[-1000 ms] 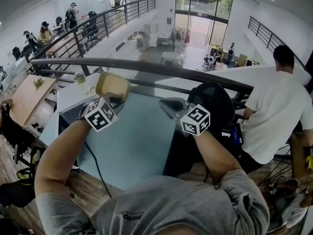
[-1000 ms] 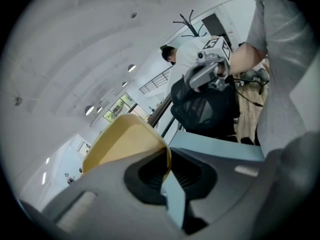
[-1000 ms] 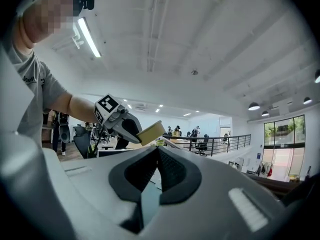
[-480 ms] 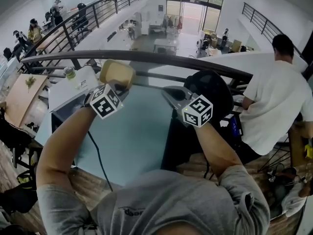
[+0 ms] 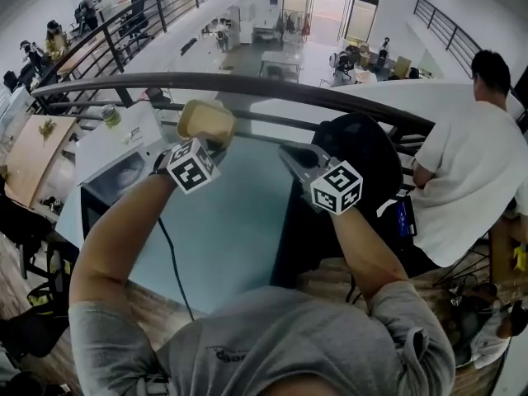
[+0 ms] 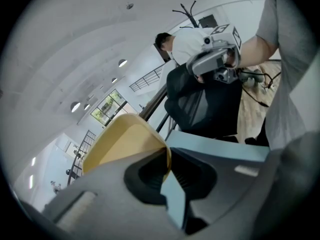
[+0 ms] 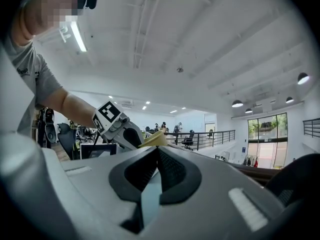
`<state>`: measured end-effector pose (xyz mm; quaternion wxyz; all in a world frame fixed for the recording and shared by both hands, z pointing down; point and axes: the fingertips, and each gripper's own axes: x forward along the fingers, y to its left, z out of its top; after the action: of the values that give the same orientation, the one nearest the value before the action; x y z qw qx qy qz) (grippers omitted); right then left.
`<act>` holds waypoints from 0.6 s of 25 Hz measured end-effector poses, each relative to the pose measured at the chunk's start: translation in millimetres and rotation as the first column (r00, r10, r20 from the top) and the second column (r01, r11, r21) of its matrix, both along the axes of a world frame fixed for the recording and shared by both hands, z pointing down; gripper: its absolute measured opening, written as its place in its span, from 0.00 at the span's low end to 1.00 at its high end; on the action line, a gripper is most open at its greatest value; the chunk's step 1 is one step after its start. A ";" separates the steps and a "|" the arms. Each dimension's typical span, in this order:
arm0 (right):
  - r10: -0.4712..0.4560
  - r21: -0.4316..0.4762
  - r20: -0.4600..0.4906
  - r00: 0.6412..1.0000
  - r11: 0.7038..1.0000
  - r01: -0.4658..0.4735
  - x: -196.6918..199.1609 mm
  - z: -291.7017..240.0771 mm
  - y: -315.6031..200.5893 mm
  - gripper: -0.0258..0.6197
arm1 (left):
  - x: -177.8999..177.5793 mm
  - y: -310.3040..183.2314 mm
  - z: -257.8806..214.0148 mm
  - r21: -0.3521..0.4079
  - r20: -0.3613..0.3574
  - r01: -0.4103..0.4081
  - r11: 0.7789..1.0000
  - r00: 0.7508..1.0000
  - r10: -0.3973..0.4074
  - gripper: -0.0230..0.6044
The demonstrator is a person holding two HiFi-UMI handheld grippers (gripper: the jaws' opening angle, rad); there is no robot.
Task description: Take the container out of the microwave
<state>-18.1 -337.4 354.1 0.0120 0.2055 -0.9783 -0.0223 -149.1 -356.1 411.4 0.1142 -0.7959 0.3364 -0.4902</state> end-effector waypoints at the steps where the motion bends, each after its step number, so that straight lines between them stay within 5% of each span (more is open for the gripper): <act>1: 0.003 -0.005 -0.002 1.000 1.000 -0.003 0.2 2.1 -6.5 0.05 | 0.0 -6.4 4.0 -0.008 0.000 0.002 1.000 1.000 -0.002 0.09; 15: 0.059 -0.101 -0.021 0.998 0.993 -0.061 -3.2 81.4 -78.7 0.05 | -3.8 -74.6 107.8 -0.147 0.000 0.027 0.989 1.000 -0.027 0.09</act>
<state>-21.3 -416.1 435.5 0.0316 0.2337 -0.9715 0.0261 -152.8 -430.7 519.2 0.0481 -0.7980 0.3103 -0.5144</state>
